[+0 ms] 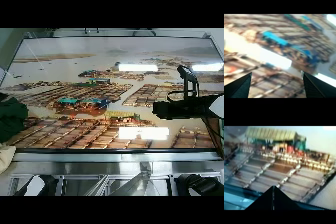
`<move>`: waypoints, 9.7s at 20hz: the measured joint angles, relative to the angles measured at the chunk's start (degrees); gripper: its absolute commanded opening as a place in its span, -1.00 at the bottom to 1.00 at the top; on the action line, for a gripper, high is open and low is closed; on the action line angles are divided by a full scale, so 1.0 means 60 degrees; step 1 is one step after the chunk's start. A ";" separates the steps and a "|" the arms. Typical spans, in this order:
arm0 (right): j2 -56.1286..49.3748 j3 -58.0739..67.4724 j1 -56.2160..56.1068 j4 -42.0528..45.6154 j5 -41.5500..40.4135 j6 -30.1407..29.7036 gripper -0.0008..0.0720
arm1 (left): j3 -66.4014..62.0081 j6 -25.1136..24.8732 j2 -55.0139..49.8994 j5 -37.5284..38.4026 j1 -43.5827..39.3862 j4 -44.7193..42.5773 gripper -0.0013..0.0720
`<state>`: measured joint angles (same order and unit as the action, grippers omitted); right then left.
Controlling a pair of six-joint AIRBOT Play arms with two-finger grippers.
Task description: Fold the shirts.
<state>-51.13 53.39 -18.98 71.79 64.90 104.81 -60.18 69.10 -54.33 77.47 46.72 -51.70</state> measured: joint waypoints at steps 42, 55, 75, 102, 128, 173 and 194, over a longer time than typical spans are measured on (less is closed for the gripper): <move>0.0000 -0.0004 0.0000 -0.0004 -0.0025 0.0000 -0.91 | -0.2492 0.0849 -0.3260 -0.1774 -0.2280 -0.3038 1.00; 0.0000 -0.0004 0.0000 0.0004 -0.0040 -0.0004 -0.91 | -0.2025 0.0805 -0.5351 -0.2535 0.1483 -0.3574 0.98; 0.0000 -0.0004 0.0000 0.0000 -0.0036 0.0000 -0.91 | -0.6473 -0.0605 -0.6207 0.0259 -0.5158 0.1045 -0.90; -0.3759 -0.0004 0.0004 -0.3169 -0.1075 -0.5005 0.29 | -0.0736 -0.0004 -0.5410 -0.2495 -1.1435 0.1661 0.39; 0.0033 0.3260 0.3756 -0.3854 -0.0616 -0.6692 -0.92 | -0.3486 -0.1606 -0.1060 -0.0543 -0.7155 0.0805 -0.91; -0.6706 0.1453 -0.2033 -0.6298 -0.1894 -0.7231 0.30 | -0.3570 -0.1446 -0.7898 0.1122 -0.7712 -0.1242 -0.91; -0.7388 0.1730 -0.1071 -0.5723 -0.1552 -0.7632 -0.53 | -0.3723 -0.1665 -0.7668 0.1264 -0.7858 -0.1129 -0.91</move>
<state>-95.46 63.77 -25.41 37.45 55.59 59.02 -82.52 59.11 -100.33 85.06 -0.43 -58.48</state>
